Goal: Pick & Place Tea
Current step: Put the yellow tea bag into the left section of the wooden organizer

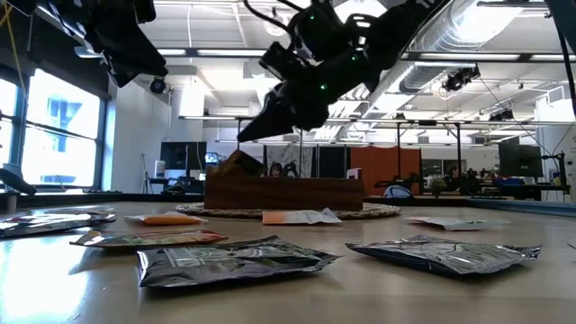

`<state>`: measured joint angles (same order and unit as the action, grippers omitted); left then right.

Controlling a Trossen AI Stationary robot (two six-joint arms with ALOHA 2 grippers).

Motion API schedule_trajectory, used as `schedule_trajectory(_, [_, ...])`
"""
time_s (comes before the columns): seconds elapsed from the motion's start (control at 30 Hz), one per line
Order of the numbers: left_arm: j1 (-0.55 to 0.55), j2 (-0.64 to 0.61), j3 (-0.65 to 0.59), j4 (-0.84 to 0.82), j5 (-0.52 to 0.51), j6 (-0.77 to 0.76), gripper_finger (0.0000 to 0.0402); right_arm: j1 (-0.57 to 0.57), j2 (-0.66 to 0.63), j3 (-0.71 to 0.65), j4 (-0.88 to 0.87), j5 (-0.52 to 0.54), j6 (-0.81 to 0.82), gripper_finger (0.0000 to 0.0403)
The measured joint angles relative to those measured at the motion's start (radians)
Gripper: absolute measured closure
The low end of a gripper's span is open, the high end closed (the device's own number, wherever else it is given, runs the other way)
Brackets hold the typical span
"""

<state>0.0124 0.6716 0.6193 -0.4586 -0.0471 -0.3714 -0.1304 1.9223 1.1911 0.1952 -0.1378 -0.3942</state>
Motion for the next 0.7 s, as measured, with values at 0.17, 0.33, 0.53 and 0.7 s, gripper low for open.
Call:
schedule_trajectory(0.17, [0.0, 0.0, 0.0, -0.003, 0.0, 0.0, 0.0314, 0.029, 0.027, 0.0, 0.002, 0.121, -0.031, 0.0396])
schedule_trajectory(0.33, [0.0, 0.0, 0.0, -0.001, 0.0, 0.0, 0.0314, 0.011, 0.095, -0.001, 0.041, 0.131, -0.043, 0.0397])
schedule_trajectory(0.53, [0.0, 0.0, 0.0, 0.0, -0.028, 0.0, 0.0314, -0.04, 0.108, 0.028, 0.099, 0.284, -0.086, 0.0399])
schedule_trajectory(0.7, [0.0, 0.0, 0.0, -0.001, -0.049, 0.0, 0.0314, -0.097, 0.108, 0.096, 0.1, 0.239, -0.009, 0.0401])
